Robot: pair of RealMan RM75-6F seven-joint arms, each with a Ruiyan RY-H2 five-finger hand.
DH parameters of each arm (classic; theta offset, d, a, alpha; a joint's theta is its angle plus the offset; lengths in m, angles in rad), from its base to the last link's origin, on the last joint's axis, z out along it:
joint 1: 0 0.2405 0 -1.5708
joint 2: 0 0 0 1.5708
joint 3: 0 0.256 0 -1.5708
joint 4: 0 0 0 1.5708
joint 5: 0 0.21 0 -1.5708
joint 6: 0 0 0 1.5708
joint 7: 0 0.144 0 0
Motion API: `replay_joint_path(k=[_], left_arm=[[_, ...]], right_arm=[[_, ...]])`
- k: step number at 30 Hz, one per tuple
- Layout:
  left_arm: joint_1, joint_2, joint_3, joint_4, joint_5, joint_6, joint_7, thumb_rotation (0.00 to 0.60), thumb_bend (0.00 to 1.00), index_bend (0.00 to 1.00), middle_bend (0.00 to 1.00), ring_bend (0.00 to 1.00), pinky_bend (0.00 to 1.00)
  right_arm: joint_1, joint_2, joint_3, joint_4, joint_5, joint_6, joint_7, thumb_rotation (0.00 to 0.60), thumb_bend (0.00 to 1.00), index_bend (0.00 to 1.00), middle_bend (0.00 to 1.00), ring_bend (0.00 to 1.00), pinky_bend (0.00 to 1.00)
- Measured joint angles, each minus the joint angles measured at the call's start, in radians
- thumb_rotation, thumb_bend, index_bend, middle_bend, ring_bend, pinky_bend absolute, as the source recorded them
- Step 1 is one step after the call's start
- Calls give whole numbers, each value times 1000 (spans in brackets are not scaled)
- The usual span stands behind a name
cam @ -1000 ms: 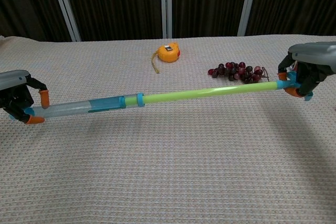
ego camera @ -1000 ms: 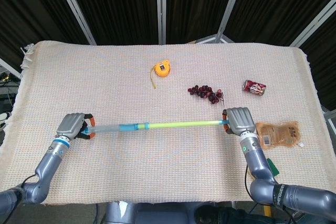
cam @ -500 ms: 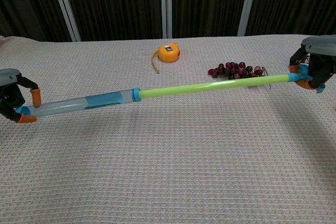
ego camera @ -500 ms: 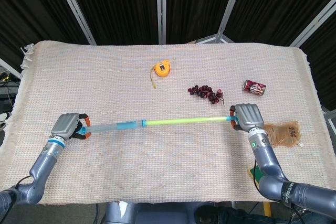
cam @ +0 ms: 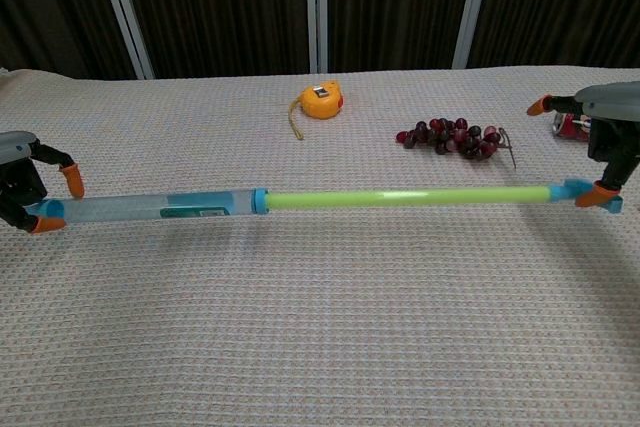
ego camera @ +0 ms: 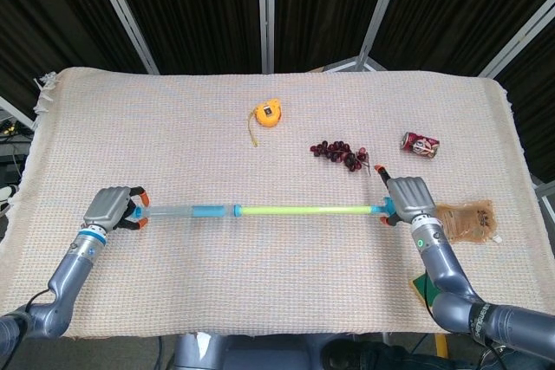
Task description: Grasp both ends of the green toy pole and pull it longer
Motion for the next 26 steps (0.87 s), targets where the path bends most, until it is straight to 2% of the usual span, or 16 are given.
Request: replay_joint_path(k=[5,9,11,13,15,16,18,19,21,23,24,26], left_arm=[[15,15,-5,-11,30,43,-26,600,293,0,886,851,1000],[36,56,-5,-50,65,88,-47,600,291,0,779,781,967],[51,78,-4,-75,84,122,-53,600,254,0,653,665,791],[69,94,-2,-96,98,166,-48,600,149,0,372,387,383],[96,111,2,-125,113,234,-22,600,56,0,123,141,122],[110,119,4,-140,119,267,-8,600,17,0,37,53,47],[146,139,10,-181,134,348,26,600,0,0,0,0,2],[163,149,13,-202,141,382,38,600,0,0,0,0,0],[208,179,24,-258,160,454,63,600,0,0,0,0,0],[256,216,42,-314,183,513,81,600,0,0,0,0,0],[275,233,51,-335,195,533,86,600,0,0,0,0,0],[313,264,73,-366,229,572,88,600,0,0,0,0,0]], right_arm=[[-19,28,-5,-44,-35,29,14,600,0,0,1000,1000,1000],[-57,76,-16,-90,-114,67,54,600,0,0,998,1000,1000],[-84,101,-23,-108,-171,94,87,600,0,1,968,995,1000],[-110,122,-31,-116,-232,124,120,600,0,9,894,956,994],[-146,143,-44,-119,-317,169,169,600,0,25,753,835,881],[-164,152,-50,-118,-356,192,194,600,0,27,695,782,810],[-207,172,-65,-112,-449,250,256,600,0,27,502,583,555],[-228,179,-72,-106,-486,278,283,600,0,26,429,498,468],[-275,191,-89,-84,-568,348,343,600,0,14,200,218,210],[-324,199,-108,-44,-641,419,395,600,0,3,51,51,51],[-344,201,-117,-23,-667,447,413,600,0,0,7,6,7],[-386,206,-139,30,-720,496,436,600,0,0,0,0,0]])
